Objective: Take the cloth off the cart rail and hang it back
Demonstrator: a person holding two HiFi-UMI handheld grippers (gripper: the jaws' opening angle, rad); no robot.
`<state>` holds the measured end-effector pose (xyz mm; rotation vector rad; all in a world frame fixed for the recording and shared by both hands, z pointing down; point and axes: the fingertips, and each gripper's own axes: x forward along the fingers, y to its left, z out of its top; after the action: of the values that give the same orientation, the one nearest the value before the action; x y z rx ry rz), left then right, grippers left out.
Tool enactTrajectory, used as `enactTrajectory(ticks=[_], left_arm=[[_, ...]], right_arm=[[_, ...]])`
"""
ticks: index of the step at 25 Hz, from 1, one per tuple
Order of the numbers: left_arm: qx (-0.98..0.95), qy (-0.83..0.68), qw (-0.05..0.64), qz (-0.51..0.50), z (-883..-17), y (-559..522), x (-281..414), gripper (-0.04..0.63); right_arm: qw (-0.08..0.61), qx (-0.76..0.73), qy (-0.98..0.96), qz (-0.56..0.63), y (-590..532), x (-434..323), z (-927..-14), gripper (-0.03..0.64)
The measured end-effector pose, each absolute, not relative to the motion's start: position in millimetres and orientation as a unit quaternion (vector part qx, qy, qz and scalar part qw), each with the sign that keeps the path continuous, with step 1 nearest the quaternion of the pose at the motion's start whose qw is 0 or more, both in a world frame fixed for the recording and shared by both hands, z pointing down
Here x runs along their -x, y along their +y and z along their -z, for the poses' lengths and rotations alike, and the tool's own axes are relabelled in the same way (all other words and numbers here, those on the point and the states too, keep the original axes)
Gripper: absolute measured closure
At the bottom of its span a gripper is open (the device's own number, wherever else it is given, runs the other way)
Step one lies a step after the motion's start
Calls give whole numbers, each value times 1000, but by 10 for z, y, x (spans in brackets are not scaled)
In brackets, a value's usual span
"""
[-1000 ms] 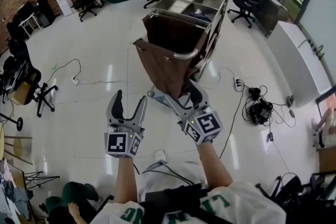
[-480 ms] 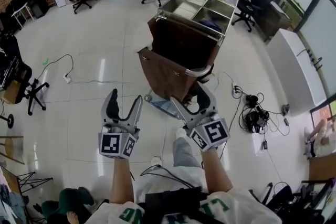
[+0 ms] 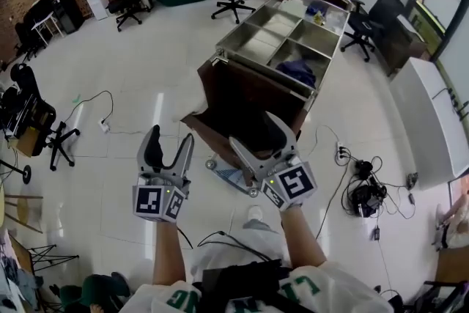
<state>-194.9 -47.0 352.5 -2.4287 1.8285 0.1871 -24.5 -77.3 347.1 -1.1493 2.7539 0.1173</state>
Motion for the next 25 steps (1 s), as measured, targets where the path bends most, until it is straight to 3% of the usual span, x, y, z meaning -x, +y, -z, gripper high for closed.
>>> enactTrajectory(ticks=[8, 15, 19, 21, 23, 25], left_arm=[[781, 623, 28, -26, -3699, -1163, 1764, 262], [796, 605, 19, -9, -3847, -1615, 1771, 262], [808, 587, 1, 57, -4113, -1900, 1855, 262], [808, 580, -23, 103, -4335, -2116, 1953, 206], [807, 572, -39, 144, -4522, -2370, 2045, 88], [803, 560, -51, 198, -4737, -2626, 2104, 18]], right_arm=[[79, 355, 931, -5, -1467, -77, -3621, 247], [80, 349, 934, 5, -1773, 113, -3721, 247], [78, 353, 932, 10, -1879, 265, -3745, 247], [80, 358, 930, 13, -1911, 315, -3750, 247], [78, 365, 928, 13, -1945, 359, -3743, 247], [80, 374, 924, 14, -1971, 388, -3717, 247]])
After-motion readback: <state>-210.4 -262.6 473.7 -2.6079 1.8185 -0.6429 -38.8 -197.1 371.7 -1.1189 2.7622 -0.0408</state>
